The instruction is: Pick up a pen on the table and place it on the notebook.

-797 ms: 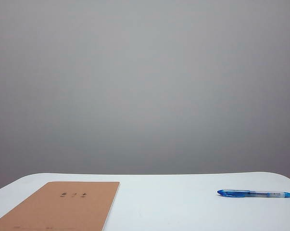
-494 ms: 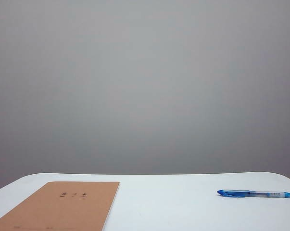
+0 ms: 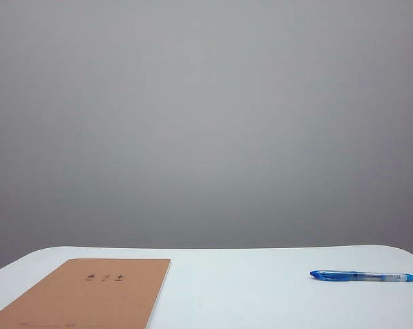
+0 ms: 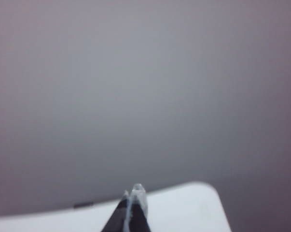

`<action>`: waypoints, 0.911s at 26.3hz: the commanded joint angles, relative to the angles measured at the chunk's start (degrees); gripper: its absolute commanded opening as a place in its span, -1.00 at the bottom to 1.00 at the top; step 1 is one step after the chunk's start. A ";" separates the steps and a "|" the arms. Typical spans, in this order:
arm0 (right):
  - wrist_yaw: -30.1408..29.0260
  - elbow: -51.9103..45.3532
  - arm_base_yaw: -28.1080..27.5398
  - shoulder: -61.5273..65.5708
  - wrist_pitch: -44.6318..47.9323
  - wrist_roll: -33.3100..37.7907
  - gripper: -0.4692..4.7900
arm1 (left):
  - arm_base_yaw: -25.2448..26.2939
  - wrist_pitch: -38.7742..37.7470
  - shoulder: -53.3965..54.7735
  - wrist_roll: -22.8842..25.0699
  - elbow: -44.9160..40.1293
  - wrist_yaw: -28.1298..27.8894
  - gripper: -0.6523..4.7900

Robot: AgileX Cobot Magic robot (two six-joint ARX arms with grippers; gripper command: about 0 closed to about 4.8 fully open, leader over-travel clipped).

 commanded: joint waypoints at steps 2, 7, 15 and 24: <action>3.89 -0.09 -0.09 0.04 5.73 -0.46 -0.83 | 0.72 -3.08 8.31 4.74 8.11 5.51 -0.78; 3.87 1.49 -1.25 0.24 6.19 -4.79 -0.83 | 1.01 -8.90 21.84 11.82 19.52 8.15 -0.78; -3.48 7.98 -8.20 7.04 5.18 -6.01 -0.83 | 0.92 -9.40 40.72 15.96 30.21 10.75 -0.78; -28.65 34.25 -20.39 43.04 2.14 -8.85 -0.83 | -4.48 -9.55 56.39 22.88 38.73 16.31 -0.78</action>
